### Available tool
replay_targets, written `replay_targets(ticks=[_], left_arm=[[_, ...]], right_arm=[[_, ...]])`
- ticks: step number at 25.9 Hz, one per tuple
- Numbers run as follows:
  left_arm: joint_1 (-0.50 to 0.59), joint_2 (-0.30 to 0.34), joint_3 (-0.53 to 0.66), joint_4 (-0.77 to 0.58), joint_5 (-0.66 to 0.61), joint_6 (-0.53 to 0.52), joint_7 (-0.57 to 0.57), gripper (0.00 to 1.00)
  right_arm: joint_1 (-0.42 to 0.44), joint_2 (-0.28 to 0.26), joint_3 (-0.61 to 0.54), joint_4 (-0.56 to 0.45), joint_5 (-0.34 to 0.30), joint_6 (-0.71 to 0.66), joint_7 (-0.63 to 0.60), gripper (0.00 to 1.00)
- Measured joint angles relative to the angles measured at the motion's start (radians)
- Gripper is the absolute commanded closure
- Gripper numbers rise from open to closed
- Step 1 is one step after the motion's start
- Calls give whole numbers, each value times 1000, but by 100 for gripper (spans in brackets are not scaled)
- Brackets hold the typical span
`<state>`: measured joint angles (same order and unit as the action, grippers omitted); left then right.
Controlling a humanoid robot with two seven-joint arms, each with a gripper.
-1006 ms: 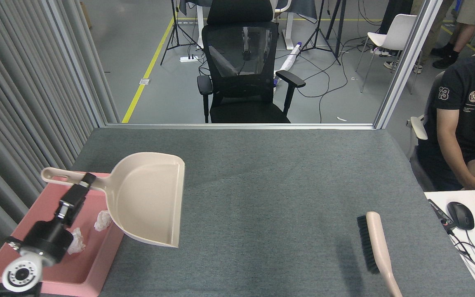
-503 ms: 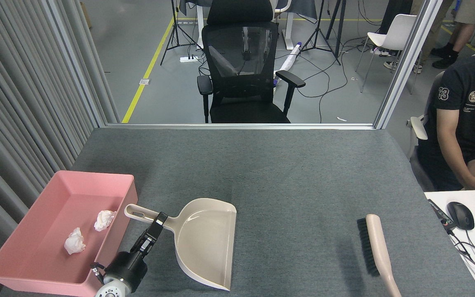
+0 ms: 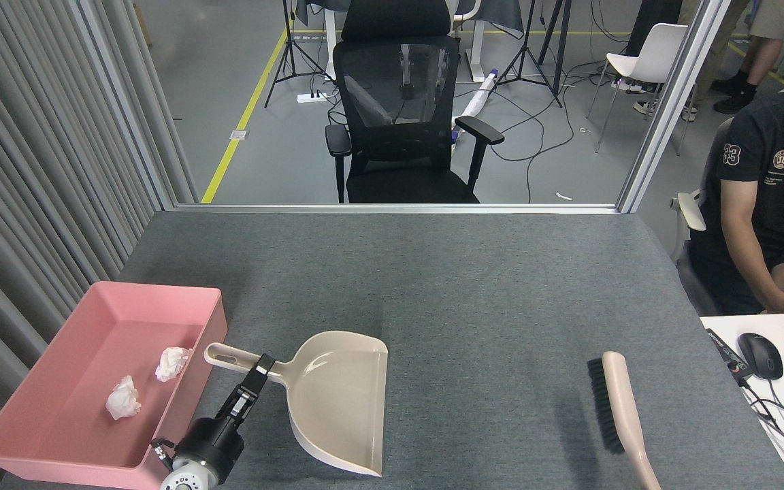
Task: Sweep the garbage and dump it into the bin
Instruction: 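Lower the dustpan back onto the table with the left gripper, then open the left gripper and release the dustpan handle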
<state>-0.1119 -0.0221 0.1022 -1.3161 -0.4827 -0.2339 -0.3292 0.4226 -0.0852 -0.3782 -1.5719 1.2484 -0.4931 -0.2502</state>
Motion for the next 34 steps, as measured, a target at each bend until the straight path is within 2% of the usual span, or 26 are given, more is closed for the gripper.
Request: replay_targets(ticks=[7,12,18,29,30,32,34], left_arm=[[17,2,-2,-87,87,86,-15,77],[51,-31,-16,-104,107,101,-17,77],[59,-78,-52,-80,116,94,0,76],[45,-88,-69,30,111,42,49,73],[41,-88,-68,33,111,40,51,69],[33,-89,-67,38,111,40,55,53],[22,-90,-69,43,110,36,58,44]], right_arm=[[2,-2,-1,-1,0,-1,4,100],[2,-3,-2,-1,0,-1,0,100],[-1,-2,-2,0,0,2,-1,100],[-12,-2,1,0,2,15,-2,100],[-13,-2,1,0,3,16,-1,100],[-18,-3,2,0,4,17,0,100],[-22,-4,3,1,6,18,0,100]])
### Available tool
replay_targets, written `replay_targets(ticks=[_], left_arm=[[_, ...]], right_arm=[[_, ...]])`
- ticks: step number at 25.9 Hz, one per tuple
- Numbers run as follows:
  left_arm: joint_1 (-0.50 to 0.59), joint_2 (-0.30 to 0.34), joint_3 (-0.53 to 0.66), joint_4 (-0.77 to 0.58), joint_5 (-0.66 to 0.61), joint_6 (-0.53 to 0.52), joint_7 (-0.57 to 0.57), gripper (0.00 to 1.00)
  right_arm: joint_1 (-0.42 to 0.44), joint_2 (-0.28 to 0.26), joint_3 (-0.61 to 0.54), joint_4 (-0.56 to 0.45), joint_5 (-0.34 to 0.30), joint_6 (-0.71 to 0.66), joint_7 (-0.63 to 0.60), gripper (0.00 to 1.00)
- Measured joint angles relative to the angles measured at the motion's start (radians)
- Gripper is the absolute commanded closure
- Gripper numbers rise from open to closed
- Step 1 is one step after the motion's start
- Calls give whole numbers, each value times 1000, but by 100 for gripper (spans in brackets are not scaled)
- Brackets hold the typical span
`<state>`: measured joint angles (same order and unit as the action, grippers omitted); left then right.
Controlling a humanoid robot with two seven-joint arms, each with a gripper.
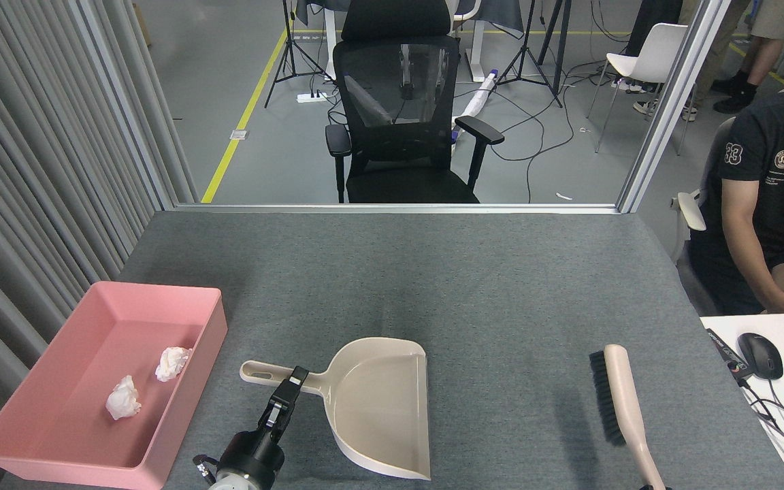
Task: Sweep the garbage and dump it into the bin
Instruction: 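Open the left gripper and release the dustpan handle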
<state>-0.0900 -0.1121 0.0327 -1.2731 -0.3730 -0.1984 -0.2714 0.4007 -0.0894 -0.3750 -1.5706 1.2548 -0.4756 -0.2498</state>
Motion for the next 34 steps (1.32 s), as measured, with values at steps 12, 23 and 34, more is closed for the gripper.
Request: replay_targets(ticks=[12,23,34], left_arm=[[-4,7,-6,25,-6,11,-3,5],[37,45,-7,-9,-8,11,-18,2],[213,139,-11,-204,-8,2,-25,2]], right_arm=[[-3,3,4,1,5,0,2,82],[-2,5,5,4,5,0,3,75],[-21,0,8,14,10,33,11,56]])
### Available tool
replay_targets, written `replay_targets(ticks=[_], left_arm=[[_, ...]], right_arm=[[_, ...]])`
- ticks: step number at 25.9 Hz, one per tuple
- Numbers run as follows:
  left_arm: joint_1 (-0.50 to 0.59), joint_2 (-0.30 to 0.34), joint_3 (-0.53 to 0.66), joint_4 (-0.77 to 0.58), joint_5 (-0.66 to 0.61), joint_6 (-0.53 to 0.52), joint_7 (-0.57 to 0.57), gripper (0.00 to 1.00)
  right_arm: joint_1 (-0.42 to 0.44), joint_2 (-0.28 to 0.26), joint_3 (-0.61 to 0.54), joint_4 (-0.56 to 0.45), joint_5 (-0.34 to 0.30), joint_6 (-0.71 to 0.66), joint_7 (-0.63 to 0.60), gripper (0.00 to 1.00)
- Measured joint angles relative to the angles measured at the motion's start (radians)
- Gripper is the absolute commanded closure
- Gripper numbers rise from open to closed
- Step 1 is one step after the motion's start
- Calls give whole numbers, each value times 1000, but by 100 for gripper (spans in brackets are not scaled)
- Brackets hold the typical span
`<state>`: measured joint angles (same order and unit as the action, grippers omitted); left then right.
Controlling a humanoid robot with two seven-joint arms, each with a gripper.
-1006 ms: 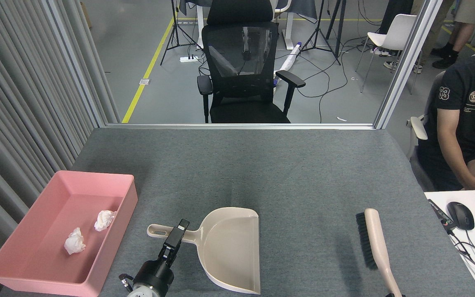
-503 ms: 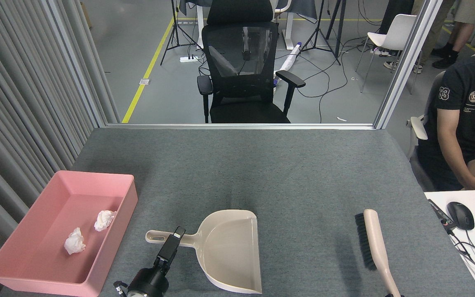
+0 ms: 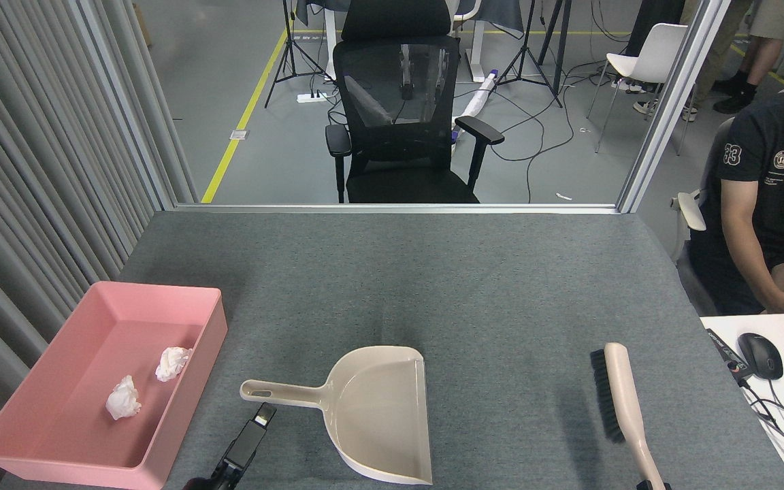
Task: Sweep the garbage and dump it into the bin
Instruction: 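Open the left gripper and release the dustpan handle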
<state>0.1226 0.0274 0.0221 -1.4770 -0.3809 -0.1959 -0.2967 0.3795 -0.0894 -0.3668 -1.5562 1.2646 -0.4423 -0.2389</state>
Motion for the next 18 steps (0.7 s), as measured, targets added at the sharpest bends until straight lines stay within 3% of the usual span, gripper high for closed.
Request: replay_targets(ticks=[2,6,8,9,11,12,18], left_arm=[[34,17,-1,-44,1,-10,0,2],[70,41,0,-93,2,-31,0,1],[76,47,2,-102,3,-46,1,1],[78,49,4,-105,3,-53,1,1],[80,55,9,-115,4,-76,4,1],[81,56,12,-121,4,-84,4,1],[99,62,31,-195,10,-114,15,1]], right_arm=[[-2,0,4,5,0,10,3,49],[-4,-1,14,12,1,22,5,47],[-5,-2,15,12,0,25,5,41],[-5,-2,16,11,0,25,6,34],[-5,-2,16,5,-2,24,6,11],[-6,-2,16,1,-3,21,6,6],[-6,-16,3,-51,-13,10,9,3]])
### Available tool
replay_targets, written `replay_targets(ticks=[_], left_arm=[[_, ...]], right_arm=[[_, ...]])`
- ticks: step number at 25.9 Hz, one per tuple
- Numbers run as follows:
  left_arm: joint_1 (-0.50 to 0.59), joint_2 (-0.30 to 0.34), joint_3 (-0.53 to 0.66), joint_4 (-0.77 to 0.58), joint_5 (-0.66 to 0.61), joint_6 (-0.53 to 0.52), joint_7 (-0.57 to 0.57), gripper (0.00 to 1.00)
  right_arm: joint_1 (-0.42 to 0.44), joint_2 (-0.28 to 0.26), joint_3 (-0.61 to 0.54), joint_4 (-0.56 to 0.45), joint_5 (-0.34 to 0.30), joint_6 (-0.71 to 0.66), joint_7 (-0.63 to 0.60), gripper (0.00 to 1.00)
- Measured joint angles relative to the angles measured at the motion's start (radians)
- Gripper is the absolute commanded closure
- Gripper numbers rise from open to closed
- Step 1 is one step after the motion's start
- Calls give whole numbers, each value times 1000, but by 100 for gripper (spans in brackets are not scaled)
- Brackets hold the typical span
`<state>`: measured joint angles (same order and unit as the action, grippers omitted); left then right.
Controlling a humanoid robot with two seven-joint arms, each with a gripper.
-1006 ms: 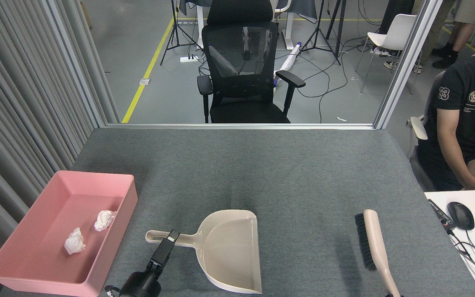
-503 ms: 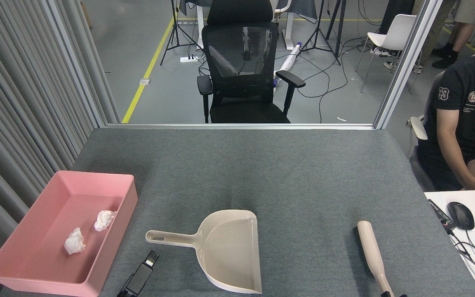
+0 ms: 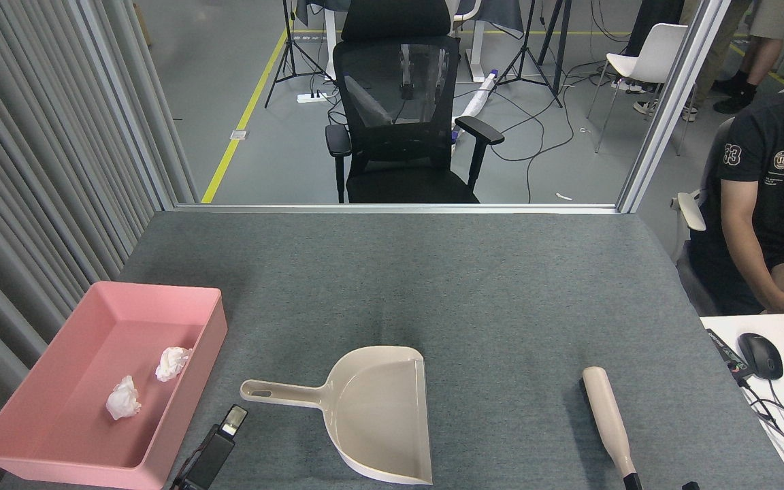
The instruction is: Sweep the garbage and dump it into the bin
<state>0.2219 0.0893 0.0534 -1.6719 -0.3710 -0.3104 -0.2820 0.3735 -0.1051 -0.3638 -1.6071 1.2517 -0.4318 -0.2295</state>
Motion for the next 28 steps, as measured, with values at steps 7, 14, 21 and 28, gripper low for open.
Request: replay_targets(ticks=[7,14,21,28], left_arm=[[6,7,31,-51,2,-4,-2,1],[2,-7,129,-53,5,-105,7,1],[-37,-23,211,-51,-44,-141,11,1],[-91,22,219,-54,-486,-178,31,1]], right_arm=[[0,-29,-10,-33,-6,-3,-3,3],[-68,-27,-8,-49,-19,0,47,3],[-144,-24,-3,-60,-11,24,107,3],[-200,11,11,-63,125,57,110,3]])
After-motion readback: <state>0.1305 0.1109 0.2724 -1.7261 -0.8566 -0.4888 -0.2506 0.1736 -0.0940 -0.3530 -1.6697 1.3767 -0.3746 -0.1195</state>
